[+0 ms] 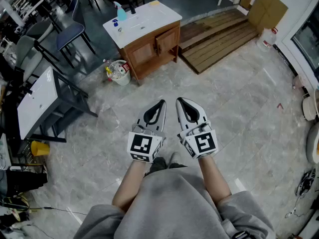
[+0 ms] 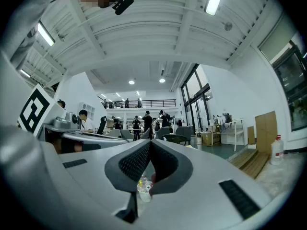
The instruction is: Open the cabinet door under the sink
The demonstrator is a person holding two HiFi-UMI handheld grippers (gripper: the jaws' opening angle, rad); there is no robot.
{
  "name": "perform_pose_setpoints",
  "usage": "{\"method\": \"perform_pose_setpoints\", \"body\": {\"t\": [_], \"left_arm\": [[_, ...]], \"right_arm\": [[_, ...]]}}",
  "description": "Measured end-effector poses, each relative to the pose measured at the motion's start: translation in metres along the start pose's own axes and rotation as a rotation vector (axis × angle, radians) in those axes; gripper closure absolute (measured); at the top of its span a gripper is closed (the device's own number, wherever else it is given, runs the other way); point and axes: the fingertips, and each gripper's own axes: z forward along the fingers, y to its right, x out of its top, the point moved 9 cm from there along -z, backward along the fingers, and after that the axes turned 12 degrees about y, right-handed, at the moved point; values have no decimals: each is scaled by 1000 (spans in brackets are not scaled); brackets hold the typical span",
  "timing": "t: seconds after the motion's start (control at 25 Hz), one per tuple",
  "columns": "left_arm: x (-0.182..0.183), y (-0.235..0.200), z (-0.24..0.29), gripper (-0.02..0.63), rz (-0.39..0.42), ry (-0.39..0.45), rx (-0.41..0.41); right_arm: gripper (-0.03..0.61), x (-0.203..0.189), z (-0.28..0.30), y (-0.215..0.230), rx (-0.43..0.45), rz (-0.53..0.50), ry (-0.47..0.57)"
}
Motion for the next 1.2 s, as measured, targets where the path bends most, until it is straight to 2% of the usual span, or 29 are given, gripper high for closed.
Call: {"method": "perform_pose_setpoints", "body": {"t": [0.16, 0.28, 0.56, 0.88, 1.2], "left_arm": [[0, 27, 3, 606, -1, -7, -6], [-2, 40, 4, 606, 8, -19, -7], [-10, 51, 5, 606, 15, -44, 8], [-25, 40, 23, 606, -5, -63, 5], [-42, 2, 65, 606, -24, -67, -18]], "right_arm": [[569, 6, -19, 12, 2, 9, 2], [569, 6, -28, 16, 34, 29, 11], [569, -2, -38, 25, 47, 55, 11], [568, -16, -23, 41, 49, 59, -14], [568, -40, 22, 63, 27, 65, -39]]}}
